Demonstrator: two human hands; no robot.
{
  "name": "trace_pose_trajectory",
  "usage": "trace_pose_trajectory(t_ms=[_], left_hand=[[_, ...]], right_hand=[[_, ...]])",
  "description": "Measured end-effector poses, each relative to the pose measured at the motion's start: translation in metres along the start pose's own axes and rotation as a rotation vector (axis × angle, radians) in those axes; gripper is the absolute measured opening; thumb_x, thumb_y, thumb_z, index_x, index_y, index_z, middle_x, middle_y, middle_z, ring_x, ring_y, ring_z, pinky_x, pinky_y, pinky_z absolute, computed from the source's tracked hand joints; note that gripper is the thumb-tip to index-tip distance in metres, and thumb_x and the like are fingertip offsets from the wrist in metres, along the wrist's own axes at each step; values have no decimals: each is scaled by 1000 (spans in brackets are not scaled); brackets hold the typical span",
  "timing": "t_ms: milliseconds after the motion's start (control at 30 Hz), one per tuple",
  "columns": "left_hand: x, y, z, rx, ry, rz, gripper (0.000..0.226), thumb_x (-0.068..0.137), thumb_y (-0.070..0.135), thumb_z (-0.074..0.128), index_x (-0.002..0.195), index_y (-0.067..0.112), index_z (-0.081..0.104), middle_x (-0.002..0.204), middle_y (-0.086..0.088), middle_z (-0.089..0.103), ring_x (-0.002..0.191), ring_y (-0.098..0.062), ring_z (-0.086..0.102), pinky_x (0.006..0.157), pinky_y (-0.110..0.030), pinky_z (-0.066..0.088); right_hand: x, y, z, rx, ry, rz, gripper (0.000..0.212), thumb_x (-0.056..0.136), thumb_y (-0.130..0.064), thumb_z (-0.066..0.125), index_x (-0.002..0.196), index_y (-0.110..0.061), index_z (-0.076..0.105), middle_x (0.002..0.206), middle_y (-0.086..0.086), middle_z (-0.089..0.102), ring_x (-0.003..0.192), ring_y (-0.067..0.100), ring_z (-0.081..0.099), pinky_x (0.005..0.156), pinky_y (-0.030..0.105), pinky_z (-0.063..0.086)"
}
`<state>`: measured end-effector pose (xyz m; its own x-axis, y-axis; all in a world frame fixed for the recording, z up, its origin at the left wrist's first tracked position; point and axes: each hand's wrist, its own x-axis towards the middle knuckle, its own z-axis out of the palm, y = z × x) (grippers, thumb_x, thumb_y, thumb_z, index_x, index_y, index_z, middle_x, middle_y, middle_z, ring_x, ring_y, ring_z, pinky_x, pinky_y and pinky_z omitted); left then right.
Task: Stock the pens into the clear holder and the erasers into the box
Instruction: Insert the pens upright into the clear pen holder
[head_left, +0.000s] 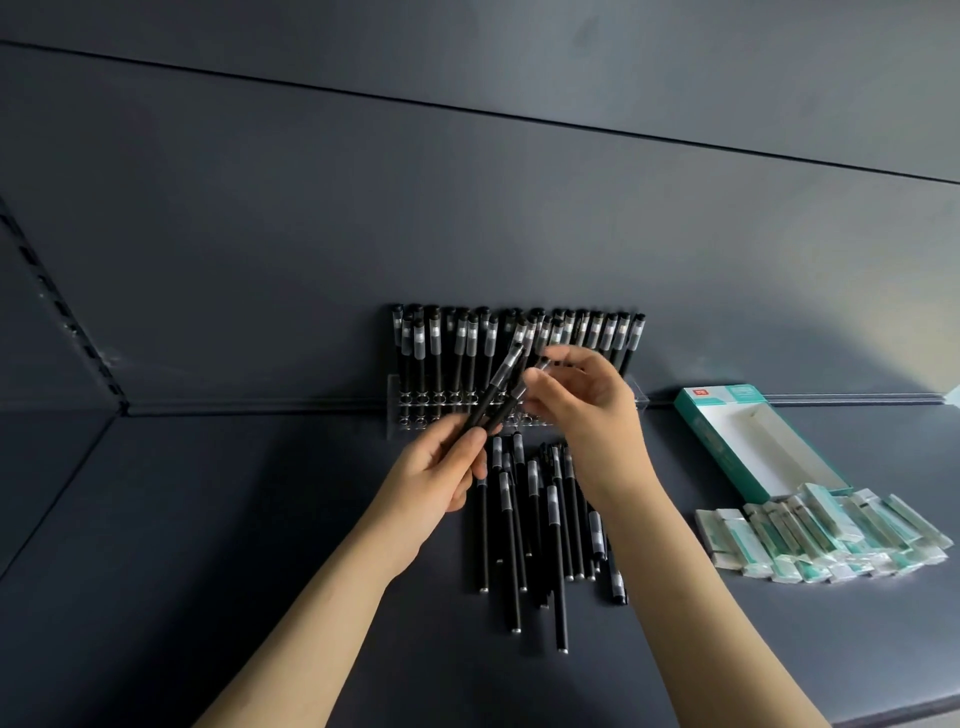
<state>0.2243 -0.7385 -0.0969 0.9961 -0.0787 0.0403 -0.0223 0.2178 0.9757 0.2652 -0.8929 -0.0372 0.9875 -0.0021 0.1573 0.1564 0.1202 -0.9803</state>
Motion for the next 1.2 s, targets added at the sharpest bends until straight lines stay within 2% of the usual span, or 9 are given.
trace_pose_trajectory(t_ms=[100,200,367,500,667,800,933,1067,1200], left_hand=[[1,1,-1,-17,51,-17,19,99,25,50,110,21,66,67,3,52,51,-9,28,49,-24,20],[3,-1,-5,36,102,-29,22,100,30,49,106,24,69,62,5,41,49,-7,25,46,-21,20],[5,-2,-6,62,144,-67,28,102,34,45,105,21,69,59,6,27,48,-8,19,43,-21,18],[7,-3,-4,76,154,-94,30,102,36,43,103,16,66,58,7,28,47,-8,19,43,-22,16],[7,-4,-5,71,195,-128,21,102,34,44,95,16,51,56,9,34,45,-6,22,41,-20,20],[7,-3,-7,67,194,-105,20,102,33,45,92,16,49,57,7,34,46,-7,22,42,-21,20],[8,-3,-7,72,177,-58,20,102,31,47,90,16,51,59,7,38,46,-7,23,44,-22,19],[9,-1,-8,73,179,-33,20,102,28,46,93,12,52,60,7,43,45,-6,24,45,-21,18],[9,-1,-7,52,177,-36,23,103,28,43,100,6,51,56,7,38,45,-6,22,45,-25,15]], right_hand=[[5,-3,-12,93,137,-63,17,89,0,67,101,-10,60,81,5,69,72,16,65,76,29,56],[15,-8,-30,116,316,-147,17,91,1,64,99,-13,59,87,9,67,76,18,63,79,32,55],[26,-10,-49,-174,464,-343,19,91,-4,58,103,-19,57,90,5,67,79,13,66,83,36,54],[30,-9,-44,-334,427,-427,21,93,-9,59,108,-23,56,102,8,68,84,13,66,75,21,50],[34,-5,-36,-452,412,-447,20,94,-8,59,106,-24,57,91,-17,62,79,-5,63,71,8,46],[37,-2,-36,-492,396,-434,21,94,-7,59,103,-25,57,89,-21,60,77,-10,61,69,5,44],[43,5,-37,-564,347,-407,18,93,-6,62,109,-14,63,89,-20,61,76,-9,60,69,3,42],[50,13,-36,-687,284,-452,26,90,-3,65,115,-11,68,100,0,66,78,-2,62,71,2,41],[55,19,-37,-752,226,-468,33,91,-6,66,124,-8,66,106,-1,61,75,4,61,78,5,47]])
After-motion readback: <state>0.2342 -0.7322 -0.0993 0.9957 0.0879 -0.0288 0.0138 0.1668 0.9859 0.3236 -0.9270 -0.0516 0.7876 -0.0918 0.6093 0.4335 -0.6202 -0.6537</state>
